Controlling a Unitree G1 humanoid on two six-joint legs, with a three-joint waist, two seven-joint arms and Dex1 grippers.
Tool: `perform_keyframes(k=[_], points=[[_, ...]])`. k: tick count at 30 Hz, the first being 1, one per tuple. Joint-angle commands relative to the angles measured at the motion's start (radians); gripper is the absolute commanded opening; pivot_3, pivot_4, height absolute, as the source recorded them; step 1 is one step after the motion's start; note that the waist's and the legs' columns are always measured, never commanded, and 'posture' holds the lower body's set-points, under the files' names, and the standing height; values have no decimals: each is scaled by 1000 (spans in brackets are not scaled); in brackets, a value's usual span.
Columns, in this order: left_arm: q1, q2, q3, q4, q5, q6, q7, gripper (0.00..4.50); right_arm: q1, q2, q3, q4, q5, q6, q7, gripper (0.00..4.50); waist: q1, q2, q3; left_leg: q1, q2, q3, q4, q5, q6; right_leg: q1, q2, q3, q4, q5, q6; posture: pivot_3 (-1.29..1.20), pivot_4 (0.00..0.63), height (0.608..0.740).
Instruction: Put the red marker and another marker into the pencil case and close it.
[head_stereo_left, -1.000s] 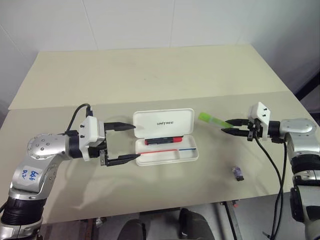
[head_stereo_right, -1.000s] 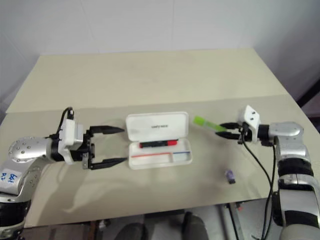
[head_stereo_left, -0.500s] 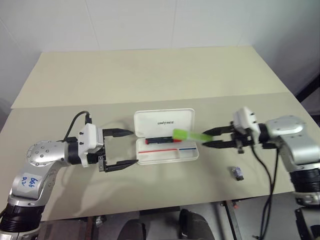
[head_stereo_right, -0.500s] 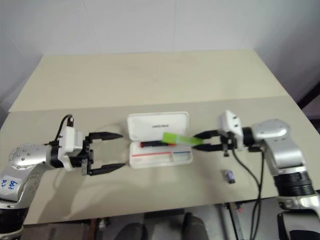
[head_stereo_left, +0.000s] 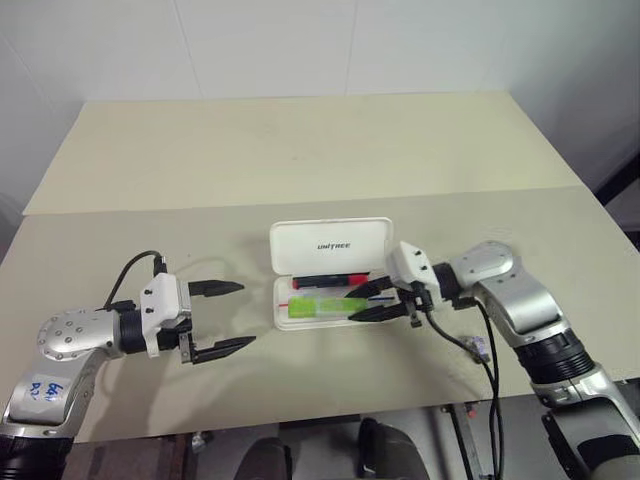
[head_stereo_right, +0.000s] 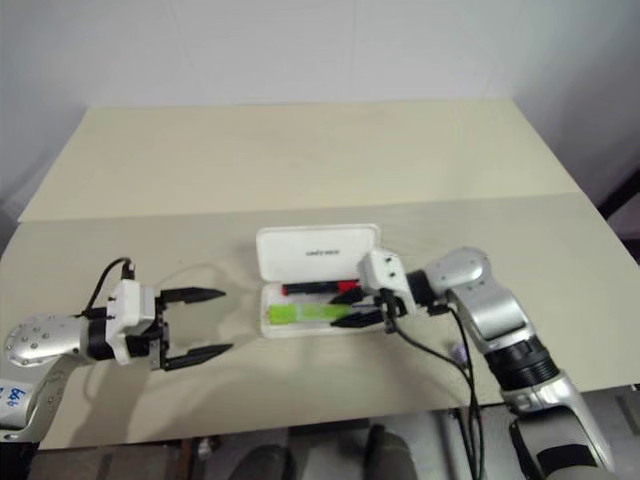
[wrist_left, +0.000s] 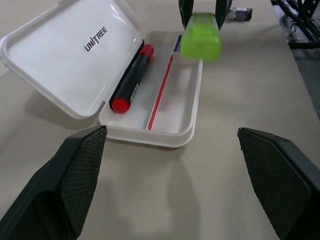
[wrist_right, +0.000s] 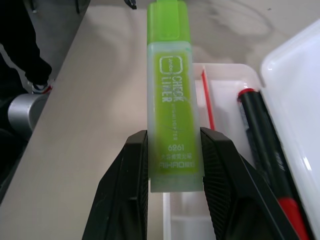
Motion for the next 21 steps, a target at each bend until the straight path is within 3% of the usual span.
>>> perform_keyframes(k=[1, 7, 21], points=[[3, 8, 21, -43, -4, -12, 10, 4500, -31, 19, 18, 15, -37, -34, -21, 1091, 2, 0, 0, 0, 0, 0, 0, 0, 0, 0, 0, 0, 0, 0, 0, 0, 150, 740], [-7, 1, 5, -46, -1, -12, 17, 4500, -74, 85, 51, 80, -87, -48, -57, 1091, -2, -1, -1, 0, 0, 0, 0, 0, 0, 0, 0, 0, 0, 0, 0, 0, 150, 740], [-8, -7, -6, -54, 2, -15, 36, 4500, -83, 49, 62, 129, -121, -96, -20, 1091, -1, -1, -1, 0, 0, 1, 0, 0, 0, -1, 0, 0, 1, 0, 0, 0, 150, 740]])
